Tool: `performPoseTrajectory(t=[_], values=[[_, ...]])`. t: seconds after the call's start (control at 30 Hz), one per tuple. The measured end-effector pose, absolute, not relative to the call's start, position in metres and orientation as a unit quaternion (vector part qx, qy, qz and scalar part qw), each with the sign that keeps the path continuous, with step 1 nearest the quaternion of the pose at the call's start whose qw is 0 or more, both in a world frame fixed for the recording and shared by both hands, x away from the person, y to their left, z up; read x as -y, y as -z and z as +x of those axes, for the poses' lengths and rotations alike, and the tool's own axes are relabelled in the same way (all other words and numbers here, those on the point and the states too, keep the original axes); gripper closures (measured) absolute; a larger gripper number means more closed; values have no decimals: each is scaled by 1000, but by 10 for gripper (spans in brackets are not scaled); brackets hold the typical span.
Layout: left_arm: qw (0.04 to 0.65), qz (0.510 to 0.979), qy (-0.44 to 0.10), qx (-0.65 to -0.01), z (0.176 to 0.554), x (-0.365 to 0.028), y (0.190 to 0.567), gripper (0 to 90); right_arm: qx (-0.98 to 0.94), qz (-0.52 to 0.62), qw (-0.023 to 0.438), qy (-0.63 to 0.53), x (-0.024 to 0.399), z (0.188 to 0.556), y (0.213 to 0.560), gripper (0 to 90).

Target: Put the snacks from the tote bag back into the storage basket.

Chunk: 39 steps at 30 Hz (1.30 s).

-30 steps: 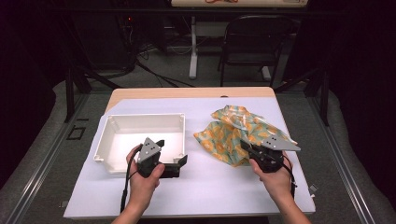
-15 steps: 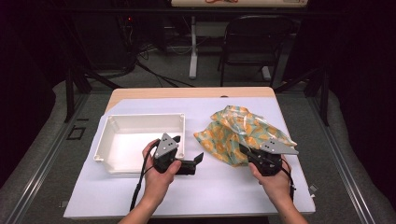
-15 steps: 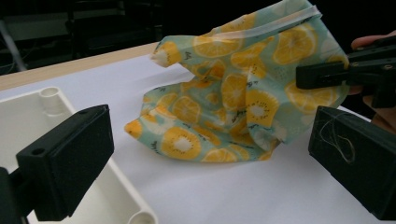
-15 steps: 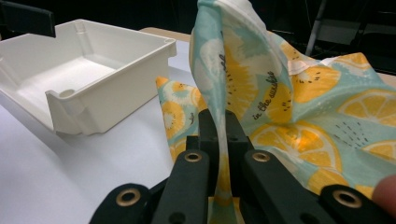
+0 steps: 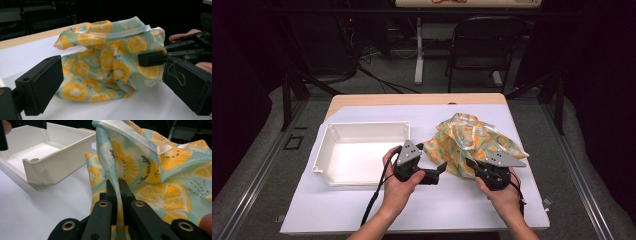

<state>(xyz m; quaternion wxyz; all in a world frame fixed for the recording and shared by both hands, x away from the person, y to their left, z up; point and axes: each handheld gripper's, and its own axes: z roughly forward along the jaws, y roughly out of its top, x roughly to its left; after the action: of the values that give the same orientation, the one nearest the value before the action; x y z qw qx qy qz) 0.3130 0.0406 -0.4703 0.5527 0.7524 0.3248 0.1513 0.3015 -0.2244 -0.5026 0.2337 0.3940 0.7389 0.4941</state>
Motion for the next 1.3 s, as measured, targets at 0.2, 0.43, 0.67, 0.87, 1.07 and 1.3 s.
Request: performPoseTrajectory(t=[0.2,0.43,0.67,0.87,1.07,1.3], values=[[550,754,-155,-324,317,-22,468,68,-739,394,232,-494,225,302,505,900],[550,752,-150,-330,320,-3,468,119,-742,392,235,-491,224,303,506,900],[552,753,-131,-333,327,9,470,174,-746,387,241,-484,222,304,508,900],[539,756,-140,-345,331,17,471,277,-749,383,243,-484,220,304,509,900],[528,763,-146,-342,333,22,474,463,-757,373,244,-478,218,303,510,900],[521,777,-119,-332,337,24,475,798,-762,365,254,-472,217,301,509,889]])
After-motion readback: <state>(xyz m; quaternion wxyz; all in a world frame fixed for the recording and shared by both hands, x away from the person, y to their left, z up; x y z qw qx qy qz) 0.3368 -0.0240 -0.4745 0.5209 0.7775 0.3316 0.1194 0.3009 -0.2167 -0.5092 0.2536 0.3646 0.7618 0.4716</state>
